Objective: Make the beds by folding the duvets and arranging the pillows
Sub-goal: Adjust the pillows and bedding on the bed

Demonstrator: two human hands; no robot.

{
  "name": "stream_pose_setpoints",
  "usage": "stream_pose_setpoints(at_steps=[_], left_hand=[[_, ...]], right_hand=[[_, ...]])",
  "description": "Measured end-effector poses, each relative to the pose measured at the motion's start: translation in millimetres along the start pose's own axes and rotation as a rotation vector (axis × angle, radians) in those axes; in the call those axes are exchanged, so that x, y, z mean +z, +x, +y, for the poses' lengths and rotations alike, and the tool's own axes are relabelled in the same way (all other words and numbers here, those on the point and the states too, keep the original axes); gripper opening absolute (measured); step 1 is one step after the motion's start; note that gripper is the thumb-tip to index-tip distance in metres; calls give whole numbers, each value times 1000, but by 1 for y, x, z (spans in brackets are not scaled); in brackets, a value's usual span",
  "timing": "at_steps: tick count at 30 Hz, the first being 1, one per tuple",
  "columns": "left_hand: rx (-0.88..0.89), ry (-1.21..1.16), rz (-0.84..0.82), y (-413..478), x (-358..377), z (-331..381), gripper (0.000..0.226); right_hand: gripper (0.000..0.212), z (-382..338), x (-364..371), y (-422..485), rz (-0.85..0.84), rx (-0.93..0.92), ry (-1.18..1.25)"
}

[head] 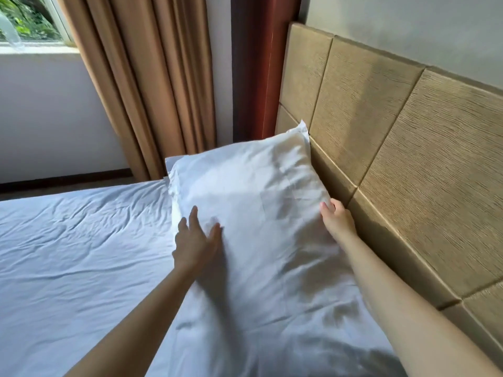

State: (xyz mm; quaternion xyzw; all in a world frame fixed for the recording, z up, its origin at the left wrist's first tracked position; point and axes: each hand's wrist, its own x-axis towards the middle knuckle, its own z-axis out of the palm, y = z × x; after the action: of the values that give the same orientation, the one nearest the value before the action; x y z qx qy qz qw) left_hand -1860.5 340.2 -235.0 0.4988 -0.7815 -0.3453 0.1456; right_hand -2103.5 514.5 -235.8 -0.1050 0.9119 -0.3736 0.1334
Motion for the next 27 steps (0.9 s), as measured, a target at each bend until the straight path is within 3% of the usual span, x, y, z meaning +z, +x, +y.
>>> stream_pose_setpoints(at_steps=[3, 6, 10, 14, 17, 20, 27], left_hand=[[11, 62, -33, 31, 20, 27, 69], [38, 170, -70, 78, 34, 40, 56], [75, 172, -77, 152, 49, 61, 49], [0, 157, -123, 215, 61, 63, 56], [-50, 170, -64, 234, 78, 48, 56], [-16, 249, 40, 231, 105, 33, 56], [57, 360, 193, 240, 146, 4, 70]], right_hand=[[83, -24, 15, 46, -138, 18, 68], [101, -37, 31, 90, -151, -52, -16], [69, -67, 52, 144, -192, -300, -213], [54, -110, 87, 197, -246, -479, -474], [50, -130, 115, 244, -276, -575, -550], [54, -129, 137, 295, -292, -508, -527], [87, -105, 147, 354, -347, -176, -23]])
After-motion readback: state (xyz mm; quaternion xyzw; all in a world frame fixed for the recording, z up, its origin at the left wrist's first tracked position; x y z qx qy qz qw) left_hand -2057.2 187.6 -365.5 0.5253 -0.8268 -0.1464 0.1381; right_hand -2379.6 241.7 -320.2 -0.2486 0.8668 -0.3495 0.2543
